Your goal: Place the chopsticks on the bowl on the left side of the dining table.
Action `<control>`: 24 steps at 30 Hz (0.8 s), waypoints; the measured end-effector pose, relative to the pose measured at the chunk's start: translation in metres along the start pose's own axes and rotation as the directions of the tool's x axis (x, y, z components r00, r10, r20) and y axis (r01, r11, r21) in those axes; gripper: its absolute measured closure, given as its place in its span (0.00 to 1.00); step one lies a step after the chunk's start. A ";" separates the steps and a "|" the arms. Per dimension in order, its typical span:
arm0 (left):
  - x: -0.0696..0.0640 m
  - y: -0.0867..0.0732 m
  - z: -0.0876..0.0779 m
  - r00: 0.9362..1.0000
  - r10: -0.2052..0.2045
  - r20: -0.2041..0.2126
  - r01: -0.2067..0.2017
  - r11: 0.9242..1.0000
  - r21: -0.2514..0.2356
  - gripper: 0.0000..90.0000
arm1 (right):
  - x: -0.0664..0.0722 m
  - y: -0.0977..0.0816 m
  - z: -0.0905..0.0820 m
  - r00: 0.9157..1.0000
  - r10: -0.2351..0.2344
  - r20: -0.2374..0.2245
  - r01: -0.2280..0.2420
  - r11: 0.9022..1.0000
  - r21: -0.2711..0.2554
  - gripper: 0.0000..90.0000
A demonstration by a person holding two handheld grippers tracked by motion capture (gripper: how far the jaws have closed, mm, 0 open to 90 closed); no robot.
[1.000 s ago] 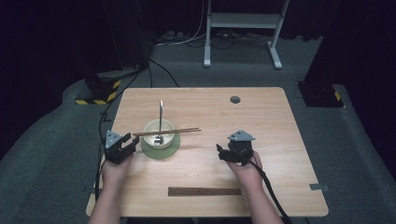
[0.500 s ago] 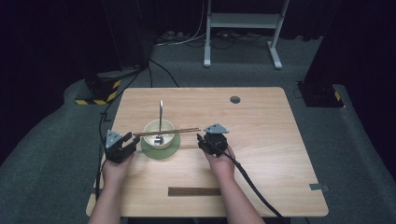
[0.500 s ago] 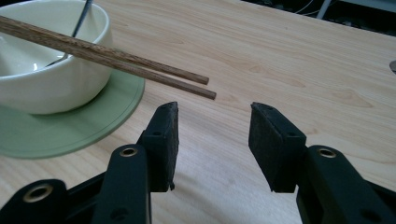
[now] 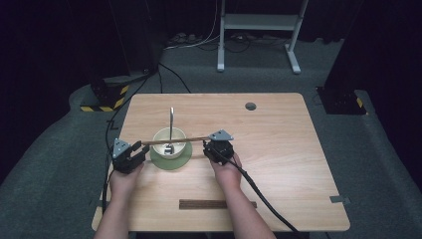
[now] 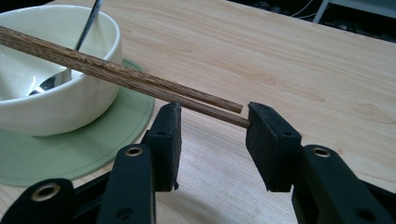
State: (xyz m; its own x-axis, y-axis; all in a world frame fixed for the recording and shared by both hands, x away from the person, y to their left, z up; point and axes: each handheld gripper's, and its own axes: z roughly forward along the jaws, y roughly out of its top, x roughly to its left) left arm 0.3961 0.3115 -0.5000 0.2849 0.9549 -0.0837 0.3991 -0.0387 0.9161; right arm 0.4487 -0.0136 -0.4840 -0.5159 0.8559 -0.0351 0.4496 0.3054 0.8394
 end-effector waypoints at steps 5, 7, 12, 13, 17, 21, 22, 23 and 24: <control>0.001 0.000 0.001 1.000 0.004 0.003 -0.004 1.000 0.002 0.65 | 0.003 0.000 0.003 1.000 -0.006 0.005 0.006 1.000 -0.006 0.62; 0.001 0.000 0.001 1.000 0.003 0.005 -0.003 1.000 -0.002 0.65 | 0.004 0.001 0.003 1.000 -0.004 0.009 0.004 1.000 -0.004 0.62; 0.003 0.000 0.002 1.000 -0.003 0.007 0.003 1.000 -0.008 0.65 | 0.007 0.000 0.003 1.000 -0.003 0.015 0.003 1.000 -0.006 0.62; 0.003 0.000 0.002 1.000 -0.003 0.007 0.003 1.000 -0.009 0.65 | 0.007 0.000 0.003 1.000 -0.007 0.016 0.007 1.000 -0.004 0.62; 0.004 0.000 0.003 1.000 -0.004 0.007 0.005 1.000 -0.013 0.66 | 0.008 0.000 0.002 1.000 -0.007 0.019 0.007 1.000 -0.003 0.62; 0.004 0.000 0.003 1.000 -0.007 0.008 0.007 1.000 -0.014 0.67 | 0.008 0.000 0.002 1.000 0.002 0.023 -0.002 1.000 -0.004 0.62; 0.004 0.000 0.003 1.000 -0.006 0.008 0.006 1.000 -0.016 0.68 | 0.009 0.000 0.002 1.000 0.005 0.023 -0.005 1.000 -0.001 0.61; 0.004 0.000 0.003 1.000 -0.004 0.007 0.005 1.000 -0.016 0.68 | 0.009 -0.001 0.002 1.000 0.005 0.026 -0.005 1.000 -0.002 0.61; 0.004 0.000 0.003 1.000 -0.006 0.008 0.006 1.000 -0.016 0.69 | 0.009 -0.001 0.001 1.000 0.005 0.028 -0.004 1.000 -0.003 0.61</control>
State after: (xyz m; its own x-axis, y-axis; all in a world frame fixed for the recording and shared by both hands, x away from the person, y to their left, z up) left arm 0.3995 0.3149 -0.5017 0.2898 0.9526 -0.0922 0.3867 -0.0284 0.9218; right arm 0.4446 -0.0053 -0.4857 -0.4934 0.8686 -0.0463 0.4498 0.3004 0.8411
